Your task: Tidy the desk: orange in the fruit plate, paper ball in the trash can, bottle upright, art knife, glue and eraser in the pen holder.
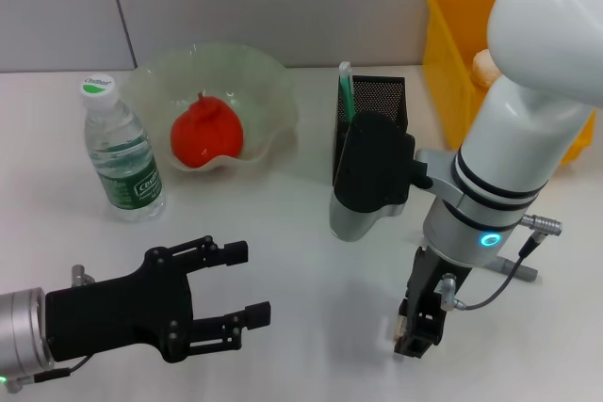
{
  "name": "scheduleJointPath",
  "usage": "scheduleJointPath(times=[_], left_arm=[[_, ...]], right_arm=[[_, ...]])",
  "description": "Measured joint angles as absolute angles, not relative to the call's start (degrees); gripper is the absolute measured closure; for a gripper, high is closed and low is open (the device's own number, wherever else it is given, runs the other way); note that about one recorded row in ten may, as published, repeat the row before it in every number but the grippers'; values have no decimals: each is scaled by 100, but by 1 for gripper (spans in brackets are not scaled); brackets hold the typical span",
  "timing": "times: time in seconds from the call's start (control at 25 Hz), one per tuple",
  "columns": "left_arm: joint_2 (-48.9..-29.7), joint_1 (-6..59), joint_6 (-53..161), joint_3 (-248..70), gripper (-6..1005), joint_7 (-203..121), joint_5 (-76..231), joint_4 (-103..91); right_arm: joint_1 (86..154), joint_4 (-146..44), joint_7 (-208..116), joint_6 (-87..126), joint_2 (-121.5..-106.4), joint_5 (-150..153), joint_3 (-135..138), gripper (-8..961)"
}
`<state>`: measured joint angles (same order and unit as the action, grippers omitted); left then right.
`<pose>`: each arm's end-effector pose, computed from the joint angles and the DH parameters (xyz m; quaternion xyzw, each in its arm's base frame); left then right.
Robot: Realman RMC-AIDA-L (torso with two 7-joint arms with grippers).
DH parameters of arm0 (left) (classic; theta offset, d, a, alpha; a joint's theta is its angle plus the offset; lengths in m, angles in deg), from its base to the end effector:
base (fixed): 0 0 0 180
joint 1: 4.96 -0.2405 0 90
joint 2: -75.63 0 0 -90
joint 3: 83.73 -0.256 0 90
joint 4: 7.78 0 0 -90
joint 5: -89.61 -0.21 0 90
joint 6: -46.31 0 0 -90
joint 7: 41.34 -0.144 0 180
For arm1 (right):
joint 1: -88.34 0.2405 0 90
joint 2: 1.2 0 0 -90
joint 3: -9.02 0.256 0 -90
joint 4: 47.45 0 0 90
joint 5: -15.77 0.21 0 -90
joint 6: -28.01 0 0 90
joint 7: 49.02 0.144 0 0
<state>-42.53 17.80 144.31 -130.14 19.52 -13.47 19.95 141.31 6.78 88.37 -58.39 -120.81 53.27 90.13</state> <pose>-0.2774 0.2672 -0.0191 -0.9282 -0.1481 -0.3284 0.0933 0.1419 0.3478 -0.0850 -0.9403 0.1301 -0.3139 0.0211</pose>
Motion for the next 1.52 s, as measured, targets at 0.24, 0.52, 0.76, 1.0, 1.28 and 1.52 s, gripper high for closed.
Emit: scheduleJointPath(times=[0.24, 0.52, 0.76, 1.0, 1.28, 1.52], left_arm=[[-4250, 1792, 14425, -13014, 202, 1950, -1348, 2000], [-4249, 1803, 14418, -13007, 202, 1948, -1347, 2000], [-4249, 1815, 14411, -13005, 202, 1948, -1343, 2000], [-4249, 1824, 14411, -13005, 202, 1948, -1338, 1999], [-4249, 1819, 14415, -13005, 202, 1949, -1316, 1999], [-4251, 1815, 14413, -13005, 202, 1949, -1309, 1999]], right_arm=[[14124, 632, 8832, -5752, -12081, 5343, 8947, 510], [14107, 604, 8833, -5685, -12081, 5340, 8907, 552], [14107, 604, 8854, -5661, -12081, 5329, 8897, 604], [14103, 606, 8862, -5631, -12074, 5316, 8882, 612], [13923, 971, 8844, -5719, -12040, 5313, 9338, 700], [13392, 1876, 8342, -5853, -12030, 5671, 11295, 693]])
